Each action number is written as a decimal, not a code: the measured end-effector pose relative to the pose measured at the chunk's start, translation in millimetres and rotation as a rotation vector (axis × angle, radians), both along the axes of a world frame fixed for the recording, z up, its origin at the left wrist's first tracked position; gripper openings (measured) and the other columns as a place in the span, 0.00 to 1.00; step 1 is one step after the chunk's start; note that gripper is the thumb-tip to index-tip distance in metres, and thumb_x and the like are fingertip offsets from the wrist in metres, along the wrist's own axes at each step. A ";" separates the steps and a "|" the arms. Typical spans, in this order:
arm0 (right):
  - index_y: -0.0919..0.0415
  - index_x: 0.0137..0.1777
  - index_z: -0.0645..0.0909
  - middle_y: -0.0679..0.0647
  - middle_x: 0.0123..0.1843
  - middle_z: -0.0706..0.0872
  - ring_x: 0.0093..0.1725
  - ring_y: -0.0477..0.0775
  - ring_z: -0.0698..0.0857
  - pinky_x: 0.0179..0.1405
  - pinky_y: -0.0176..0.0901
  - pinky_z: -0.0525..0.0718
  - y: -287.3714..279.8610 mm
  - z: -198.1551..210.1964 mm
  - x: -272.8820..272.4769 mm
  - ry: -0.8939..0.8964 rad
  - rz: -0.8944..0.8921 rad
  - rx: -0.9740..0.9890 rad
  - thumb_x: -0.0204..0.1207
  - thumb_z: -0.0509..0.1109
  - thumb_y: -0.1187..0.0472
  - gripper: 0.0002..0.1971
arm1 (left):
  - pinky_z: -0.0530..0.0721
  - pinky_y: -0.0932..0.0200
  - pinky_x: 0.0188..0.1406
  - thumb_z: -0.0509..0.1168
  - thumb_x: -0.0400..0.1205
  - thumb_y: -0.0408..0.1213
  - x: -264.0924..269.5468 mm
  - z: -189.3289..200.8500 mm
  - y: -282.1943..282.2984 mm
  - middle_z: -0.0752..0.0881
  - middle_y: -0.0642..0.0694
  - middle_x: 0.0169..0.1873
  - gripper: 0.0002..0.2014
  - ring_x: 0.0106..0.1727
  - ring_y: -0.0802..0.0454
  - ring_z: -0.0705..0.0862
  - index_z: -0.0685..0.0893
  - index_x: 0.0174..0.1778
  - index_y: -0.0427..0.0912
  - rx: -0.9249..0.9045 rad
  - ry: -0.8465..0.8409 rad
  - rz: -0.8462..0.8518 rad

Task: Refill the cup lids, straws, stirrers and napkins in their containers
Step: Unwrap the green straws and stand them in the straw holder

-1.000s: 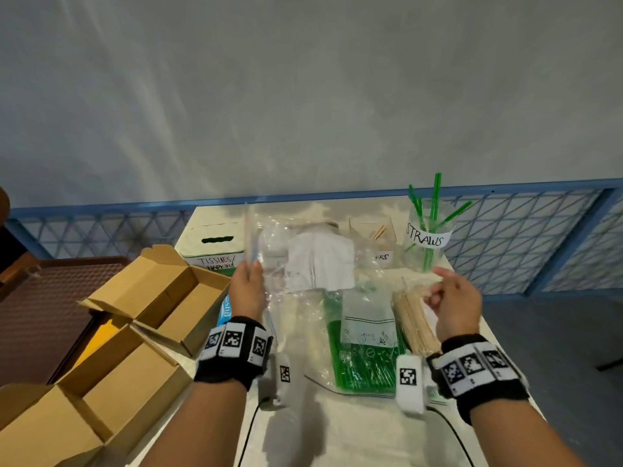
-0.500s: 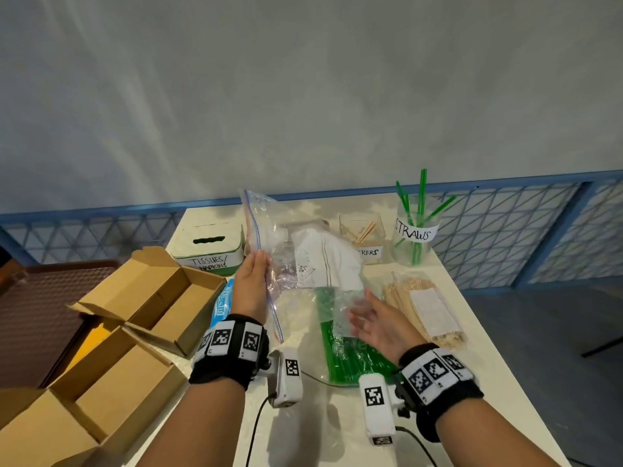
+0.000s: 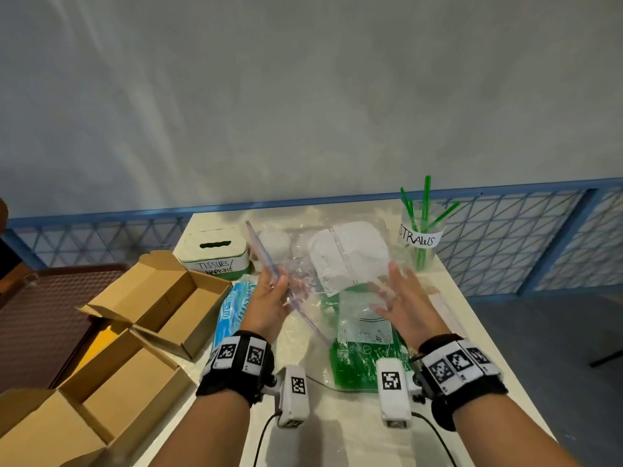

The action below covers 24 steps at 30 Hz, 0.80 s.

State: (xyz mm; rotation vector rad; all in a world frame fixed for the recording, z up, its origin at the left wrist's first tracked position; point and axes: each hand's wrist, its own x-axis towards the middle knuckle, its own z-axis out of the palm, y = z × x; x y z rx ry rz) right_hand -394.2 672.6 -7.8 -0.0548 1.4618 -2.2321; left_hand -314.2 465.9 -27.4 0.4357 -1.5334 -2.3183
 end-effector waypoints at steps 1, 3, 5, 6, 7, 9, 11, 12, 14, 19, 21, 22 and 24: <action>0.53 0.82 0.49 0.60 0.74 0.71 0.67 0.59 0.78 0.69 0.62 0.75 -2.1 -1.2 2.6 -0.004 -0.004 0.002 0.71 0.70 0.55 0.43 | 0.83 0.48 0.51 0.54 0.85 0.29 1.6 3.3 1.3 0.87 0.49 0.38 0.08 0.46 0.48 0.84 0.77 0.53 0.43 -0.023 -0.047 -0.073; 0.56 0.73 0.61 0.59 0.56 0.81 0.53 0.53 0.84 0.58 0.51 0.83 0.6 1.5 1.2 0.048 -0.066 0.023 0.76 0.67 0.68 0.28 | 0.81 0.45 0.57 0.57 0.84 0.35 6.7 7.3 -10.7 0.86 0.45 0.51 0.08 0.56 0.45 0.83 0.77 0.56 0.45 -0.049 -0.115 -0.137; 0.60 0.59 0.69 0.54 0.40 0.80 0.40 0.46 0.85 0.48 0.42 0.85 14.4 11.6 -6.5 0.190 -0.046 0.174 0.78 0.64 0.69 0.12 | 0.78 0.43 0.63 0.53 0.79 0.54 15.5 13.4 -38.7 0.81 0.41 0.60 0.24 0.63 0.43 0.79 0.75 0.64 0.41 -0.024 -0.138 -0.110; 0.62 0.53 0.71 0.53 0.37 0.80 0.38 0.44 0.85 0.49 0.40 0.85 22.7 16.3 -11.5 0.259 -0.008 0.290 0.78 0.64 0.68 0.07 | 0.76 0.43 0.65 0.48 0.76 0.61 18.6 18.7 -53.0 0.81 0.40 0.62 0.32 0.65 0.43 0.79 0.75 0.66 0.40 -0.012 -0.120 -0.099; 0.61 0.50 0.72 0.52 0.35 0.80 0.37 0.44 0.84 0.52 0.41 0.84 29.4 22.2 -13.7 0.318 0.048 0.377 0.78 0.65 0.68 0.05 | 0.74 0.43 0.66 0.42 0.76 0.65 19.7 23.6 -64.0 0.82 0.40 0.62 0.36 0.65 0.43 0.79 0.76 0.65 0.41 -0.030 -0.129 -0.123; 0.59 0.53 0.73 0.46 0.30 0.80 0.36 0.42 0.83 0.50 0.37 0.83 34.6 26.2 -14.3 0.380 0.190 0.422 0.77 0.66 0.69 0.09 | 0.70 0.42 0.69 0.39 0.81 0.63 15.7 28.5 -70.6 0.83 0.44 0.61 0.33 0.66 0.45 0.78 0.77 0.62 0.44 -0.152 -0.241 -0.237; 0.57 0.53 0.74 0.43 0.30 0.84 0.38 0.42 0.83 0.46 0.32 0.84 29.2 29.1 -7.8 0.419 0.324 0.407 0.76 0.66 0.72 0.11 | 0.68 0.45 0.72 0.55 0.76 0.68 8.9 31.8 -55.3 0.83 0.51 0.59 0.28 0.68 0.49 0.77 0.77 0.61 0.51 -0.346 -0.399 -0.425; 0.55 0.53 0.75 0.43 0.31 0.85 0.40 0.44 0.84 0.48 0.33 0.84 25.6 29.6 -4.7 0.447 0.374 0.418 0.76 0.66 0.72 0.12 | 0.69 0.47 0.72 0.65 0.65 0.72 6.6 30.8 -46.0 0.83 0.53 0.59 0.33 0.66 0.51 0.78 0.78 0.60 0.54 -0.439 -0.440 -0.521; 0.53 0.59 0.72 0.42 0.30 0.85 0.39 0.44 0.84 0.48 0.35 0.82 21.5 28.0 -1.2 0.477 0.425 0.435 0.76 0.66 0.72 0.16 | 0.74 0.50 0.69 0.76 0.62 0.61 2.5 23.5 -30.6 0.84 0.53 0.55 0.33 0.58 0.56 0.81 0.78 0.61 0.51 -0.473 -0.442 -0.566; 0.42 0.81 0.48 0.53 0.50 0.88 0.47 0.50 0.89 0.62 0.56 0.82 28.0 10.3 -12.7 0.421 0.101 0.443 0.69 0.73 0.53 0.45 | 0.87 0.58 0.36 0.61 0.81 0.25 -6.0 10.3 -14.8 0.84 0.38 0.42 0.19 0.36 0.50 0.85 0.69 0.67 0.36 -0.153 -0.191 -0.098; 0.32 0.79 0.40 0.50 0.56 0.83 0.50 0.51 0.89 0.60 0.56 0.83 31.3 4.7 -11.5 0.417 0.120 0.405 0.66 0.75 0.52 0.52 | 0.86 0.57 0.34 0.58 0.82 0.22 -7.6 12.5 -11.7 0.85 0.38 0.41 0.16 0.32 0.51 0.84 0.67 0.59 0.46 -0.159 -0.143 -0.024; 0.30 0.78 0.40 0.46 0.55 0.81 0.51 0.50 0.88 0.58 0.53 0.84 32.5 3.5 -8.8 0.433 0.177 0.402 0.67 0.75 0.56 0.52 | 0.85 0.57 0.32 0.56 0.82 0.21 -7.6 14.5 -10.5 0.86 0.41 0.37 0.16 0.28 0.52 0.83 0.66 0.54 0.49 -0.184 -0.134 -0.029; 0.34 0.78 0.57 0.47 0.51 0.81 0.52 0.50 0.85 0.53 0.44 0.85 32.7 0.7 -4.9 0.517 0.252 0.426 0.73 0.73 0.63 0.40 | 0.83 0.59 0.29 0.53 0.82 0.19 -6.8 19.9 -11.1 0.84 0.44 0.32 0.16 0.26 0.53 0.81 0.68 0.48 0.48 -0.272 -0.112 -0.078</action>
